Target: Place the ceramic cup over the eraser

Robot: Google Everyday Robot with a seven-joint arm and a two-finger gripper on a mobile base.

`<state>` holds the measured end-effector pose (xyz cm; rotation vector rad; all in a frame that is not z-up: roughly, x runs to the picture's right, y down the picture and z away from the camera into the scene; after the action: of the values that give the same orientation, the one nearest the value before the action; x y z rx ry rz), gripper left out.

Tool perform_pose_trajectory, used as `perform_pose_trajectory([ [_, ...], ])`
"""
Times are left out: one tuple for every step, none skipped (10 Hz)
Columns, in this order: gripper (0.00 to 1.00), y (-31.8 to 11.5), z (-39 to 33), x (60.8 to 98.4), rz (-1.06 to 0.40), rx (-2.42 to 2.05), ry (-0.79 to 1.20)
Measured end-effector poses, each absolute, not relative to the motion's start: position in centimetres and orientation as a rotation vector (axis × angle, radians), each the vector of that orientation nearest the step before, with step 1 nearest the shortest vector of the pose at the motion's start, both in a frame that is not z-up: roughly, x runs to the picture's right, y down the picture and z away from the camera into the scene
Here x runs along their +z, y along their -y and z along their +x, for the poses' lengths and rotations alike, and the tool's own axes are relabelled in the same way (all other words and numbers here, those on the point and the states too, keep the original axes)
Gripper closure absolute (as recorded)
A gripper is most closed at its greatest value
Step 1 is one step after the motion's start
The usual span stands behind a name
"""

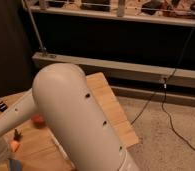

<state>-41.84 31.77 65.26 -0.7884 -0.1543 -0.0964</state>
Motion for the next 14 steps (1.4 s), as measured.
perform_pose_trajectory([
  [1.0,-30.9,-42.1,64.2,-0.782,-0.089,0.181],
  [1.0,-29.9,-42.4,63.0,-0.772,-0.082,0.208],
  [1.0,-28.8,-42.7,61.8,-0.755,-0.076,0.236],
  [1.0,-27.7,-43.1,60.5,-0.736,-0.071,0.261],
  [1.0,-26.2,-43.7,59.3,-0.704,-0.057,0.283],
  [1.0,-24.6,-44.4,58.5,-0.669,-0.038,0.3],
  [1.0,-23.3,-45.1,58.0,-0.643,-0.019,0.31],
  [1.0,-21.9,-46.3,57.2,-0.613,0.01,0.328],
  [1.0,-21.0,-47.2,56.6,-0.596,0.029,0.341],
  [1.0,-19.8,-48.4,55.9,-0.573,0.053,0.356],
  [1.0,-18.3,-49.5,55.2,-0.544,0.081,0.369],
  [1.0,-17.2,-50.4,54.7,-0.518,0.102,0.378],
  [1.0,-15.4,-51.3,54.0,-0.483,0.134,0.386],
  [1.0,-14.0,-52.0,53.6,-0.455,0.161,0.39],
])
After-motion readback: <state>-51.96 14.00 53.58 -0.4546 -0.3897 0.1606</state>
